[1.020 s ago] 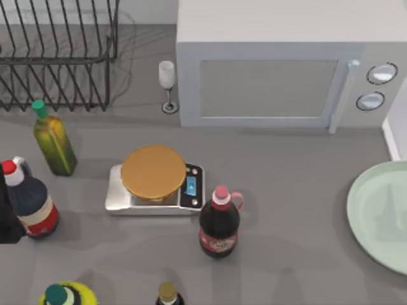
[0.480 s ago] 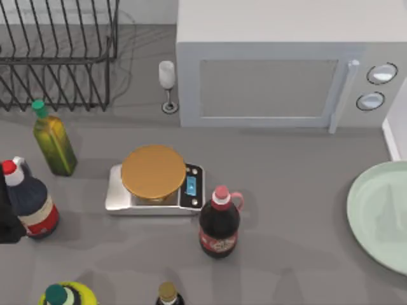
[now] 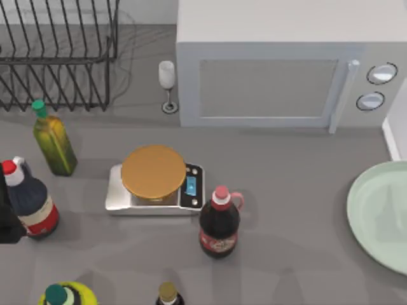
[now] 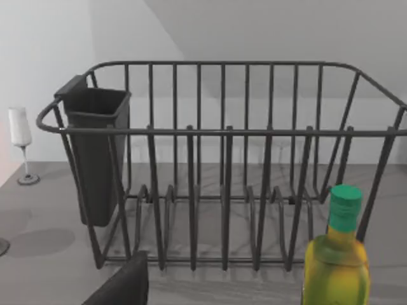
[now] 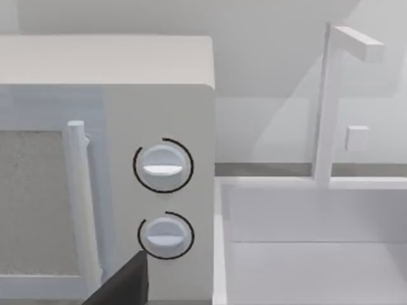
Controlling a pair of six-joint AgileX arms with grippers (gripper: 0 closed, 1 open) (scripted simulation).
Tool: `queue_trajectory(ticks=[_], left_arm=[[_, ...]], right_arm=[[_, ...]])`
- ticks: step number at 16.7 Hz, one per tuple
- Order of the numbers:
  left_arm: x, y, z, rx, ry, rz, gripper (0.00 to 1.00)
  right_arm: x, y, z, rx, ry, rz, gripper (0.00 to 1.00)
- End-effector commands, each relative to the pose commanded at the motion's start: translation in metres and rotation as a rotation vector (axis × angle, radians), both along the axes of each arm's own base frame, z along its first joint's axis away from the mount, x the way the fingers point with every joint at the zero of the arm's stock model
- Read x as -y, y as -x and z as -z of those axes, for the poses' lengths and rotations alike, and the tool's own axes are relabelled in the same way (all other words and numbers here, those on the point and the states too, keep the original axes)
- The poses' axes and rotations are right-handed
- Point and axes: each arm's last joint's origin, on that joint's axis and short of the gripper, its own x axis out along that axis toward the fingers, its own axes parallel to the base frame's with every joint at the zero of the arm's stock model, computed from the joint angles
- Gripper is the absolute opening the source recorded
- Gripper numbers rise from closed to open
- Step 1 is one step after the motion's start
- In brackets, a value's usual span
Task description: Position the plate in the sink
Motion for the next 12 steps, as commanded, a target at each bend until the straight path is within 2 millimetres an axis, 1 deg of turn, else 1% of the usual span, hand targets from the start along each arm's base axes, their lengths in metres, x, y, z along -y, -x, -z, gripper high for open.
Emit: queue_trajectory(ticks=[3,5,7,10,12], left_arm=[[0.000,0.000,0.000,0.000,0.000,0.000,1.00],[0.000,0.000,0.000,0.000,0.000,0.000,1.00],[0.000,0.000,0.000,0.000,0.000,0.000,1.00],[0.000,0.000,0.000,0.000,0.000,0.000,1.00],[0.000,0.000,0.000,0.000,0.000,0.000,1.00]], right_arm=[[-0.001,0.000,-0.006,-0.028,-0.009,-0.009,1.00],[-0.003,-0.002,-0.017,-0.093,-0.028,-0.027,1.00],[-0.006,-0.006,-0.031,-0.199,-0.051,-0.050,1.00],[-0.014,-0.024,-0.054,-0.422,-0.086,-0.082,1.00],[-0.023,-0.043,-0.067,-0.599,-0.102,-0.097,1.00]])
